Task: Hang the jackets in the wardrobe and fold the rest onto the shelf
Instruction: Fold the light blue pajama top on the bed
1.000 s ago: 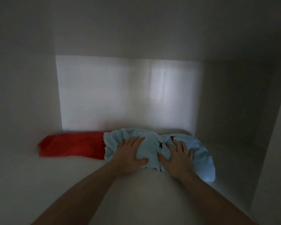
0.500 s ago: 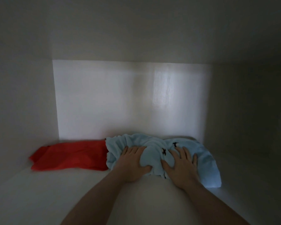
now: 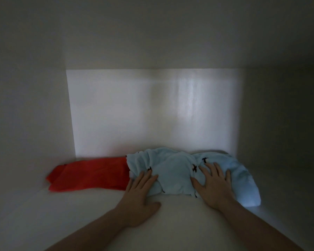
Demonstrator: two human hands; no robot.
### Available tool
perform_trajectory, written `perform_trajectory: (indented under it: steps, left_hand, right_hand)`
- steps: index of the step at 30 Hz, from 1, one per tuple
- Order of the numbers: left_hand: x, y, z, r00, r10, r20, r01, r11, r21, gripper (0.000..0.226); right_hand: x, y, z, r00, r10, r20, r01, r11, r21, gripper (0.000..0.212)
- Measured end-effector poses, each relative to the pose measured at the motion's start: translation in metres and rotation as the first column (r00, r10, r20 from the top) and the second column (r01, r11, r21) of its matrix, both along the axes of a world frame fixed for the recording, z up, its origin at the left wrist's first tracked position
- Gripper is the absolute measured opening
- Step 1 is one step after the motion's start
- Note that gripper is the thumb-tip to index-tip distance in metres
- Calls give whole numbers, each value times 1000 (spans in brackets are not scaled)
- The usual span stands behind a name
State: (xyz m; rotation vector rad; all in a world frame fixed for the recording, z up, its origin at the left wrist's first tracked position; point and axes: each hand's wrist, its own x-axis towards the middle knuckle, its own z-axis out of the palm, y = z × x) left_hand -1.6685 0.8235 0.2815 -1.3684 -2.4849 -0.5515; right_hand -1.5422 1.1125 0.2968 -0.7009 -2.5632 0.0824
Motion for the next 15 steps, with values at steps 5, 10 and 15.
perform_trajectory:
  steps: [5,10,15]
  left_hand:
    - [1,4,-2,998,5,57,-7,1000,31,90]
    - [-1,7,-5,999,10,51,-13,999,51,89]
    - [-5,9,-6,998,-1,57,-2,999,49,87]
  right_hand:
    - [4,-15,3,993,-63,101,55,995,82,80]
    - [15,-49,3,982,-168,91,157,981,112,78]
    - [39,-82,-7,968,-247,33,248,968,-48,87]
